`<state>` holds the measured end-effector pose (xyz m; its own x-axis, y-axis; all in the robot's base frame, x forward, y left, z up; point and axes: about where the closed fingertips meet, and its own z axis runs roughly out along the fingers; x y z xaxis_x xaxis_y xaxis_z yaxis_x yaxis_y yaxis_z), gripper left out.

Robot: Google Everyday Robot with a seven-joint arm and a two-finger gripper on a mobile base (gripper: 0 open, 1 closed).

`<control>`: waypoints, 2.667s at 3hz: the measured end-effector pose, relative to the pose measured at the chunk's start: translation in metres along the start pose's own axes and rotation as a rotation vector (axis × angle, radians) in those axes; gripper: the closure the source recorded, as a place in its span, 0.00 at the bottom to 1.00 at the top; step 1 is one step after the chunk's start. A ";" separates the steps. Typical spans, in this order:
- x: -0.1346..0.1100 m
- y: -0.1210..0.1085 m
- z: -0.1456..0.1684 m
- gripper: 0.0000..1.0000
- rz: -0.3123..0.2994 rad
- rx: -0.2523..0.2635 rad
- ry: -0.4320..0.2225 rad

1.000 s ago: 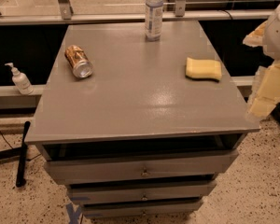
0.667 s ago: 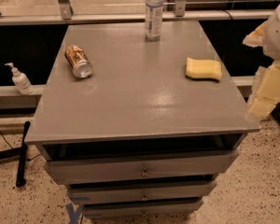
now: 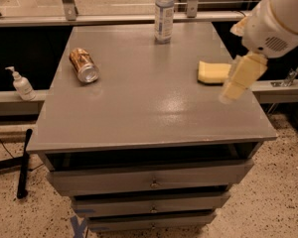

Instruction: Move blue plastic bottle near orange can

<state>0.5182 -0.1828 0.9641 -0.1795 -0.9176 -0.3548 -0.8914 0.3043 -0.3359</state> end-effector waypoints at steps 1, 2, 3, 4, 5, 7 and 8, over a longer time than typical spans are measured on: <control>-0.028 -0.047 0.034 0.00 0.037 0.059 -0.113; -0.061 -0.090 0.061 0.00 0.077 0.116 -0.229; -0.084 -0.128 0.087 0.00 0.136 0.170 -0.342; -0.101 -0.159 0.108 0.00 0.185 0.185 -0.445; -0.102 -0.164 0.111 0.00 0.193 0.187 -0.456; -0.109 -0.191 0.127 0.00 0.281 0.273 -0.573; -0.120 -0.232 0.147 0.00 0.363 0.332 -0.686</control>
Offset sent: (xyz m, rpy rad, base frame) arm 0.1856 0.0702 0.0048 0.3551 -0.2594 -0.0571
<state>0.8077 -0.1059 0.9562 -0.0430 -0.4217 -0.9057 -0.6396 0.7081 -0.2993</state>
